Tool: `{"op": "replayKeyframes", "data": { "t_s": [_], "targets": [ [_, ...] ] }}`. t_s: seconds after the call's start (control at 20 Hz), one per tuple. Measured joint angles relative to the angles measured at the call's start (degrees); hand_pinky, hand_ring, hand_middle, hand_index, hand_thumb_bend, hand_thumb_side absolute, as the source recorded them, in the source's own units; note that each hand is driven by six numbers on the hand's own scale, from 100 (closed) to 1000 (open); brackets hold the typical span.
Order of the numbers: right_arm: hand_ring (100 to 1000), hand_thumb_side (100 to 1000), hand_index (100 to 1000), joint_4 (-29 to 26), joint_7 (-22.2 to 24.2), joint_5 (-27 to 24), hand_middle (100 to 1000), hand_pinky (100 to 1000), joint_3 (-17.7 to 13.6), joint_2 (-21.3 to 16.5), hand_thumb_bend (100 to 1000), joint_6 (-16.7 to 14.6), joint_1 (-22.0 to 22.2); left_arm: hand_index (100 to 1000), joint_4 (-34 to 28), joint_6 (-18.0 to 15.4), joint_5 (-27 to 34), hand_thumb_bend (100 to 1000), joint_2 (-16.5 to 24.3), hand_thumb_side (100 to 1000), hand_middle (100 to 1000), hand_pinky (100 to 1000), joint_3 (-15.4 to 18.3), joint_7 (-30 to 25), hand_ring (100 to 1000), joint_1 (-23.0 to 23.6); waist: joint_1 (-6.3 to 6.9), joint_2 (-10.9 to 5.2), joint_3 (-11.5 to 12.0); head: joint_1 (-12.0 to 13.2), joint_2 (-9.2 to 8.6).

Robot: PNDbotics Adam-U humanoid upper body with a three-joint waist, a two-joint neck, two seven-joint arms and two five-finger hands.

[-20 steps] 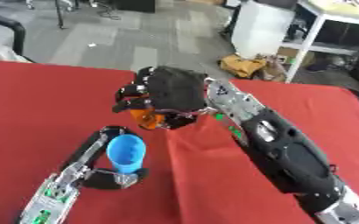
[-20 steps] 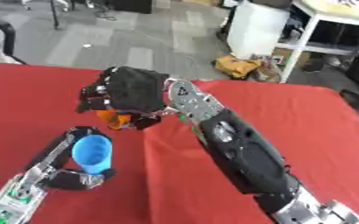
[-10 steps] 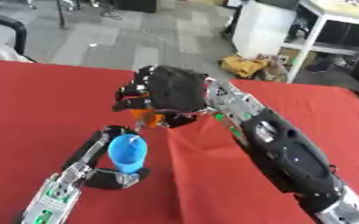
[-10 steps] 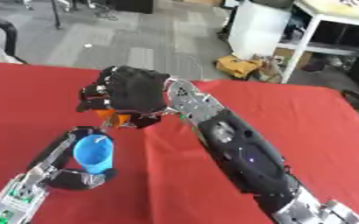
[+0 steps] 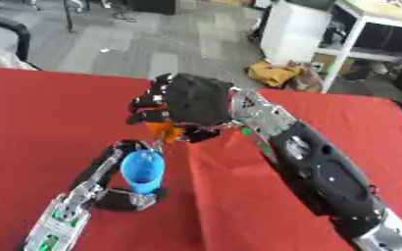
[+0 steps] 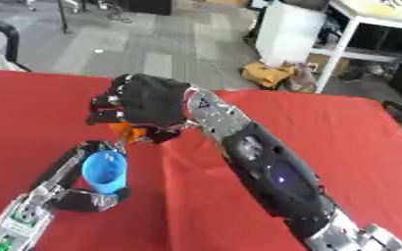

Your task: Pour the contents of one cup into another cup.

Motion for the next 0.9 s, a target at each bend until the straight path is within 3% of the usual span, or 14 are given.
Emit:
{"op": "replayKeyframes", "data": {
  "t_s": [0.9],
  "targets": [
    [484, 100, 824, 0.1, -1.0, 0.3, 715, 513, 0.0, -0.4, 308, -0.4, 0.0, 681, 0.1, 0.0, -0.1, 497, 0.0, 100, 503, 383, 0.3, 0.0, 497, 0.0, 0.01, 0.00, -0.1, 0.0, 0.00]
  ]
}}
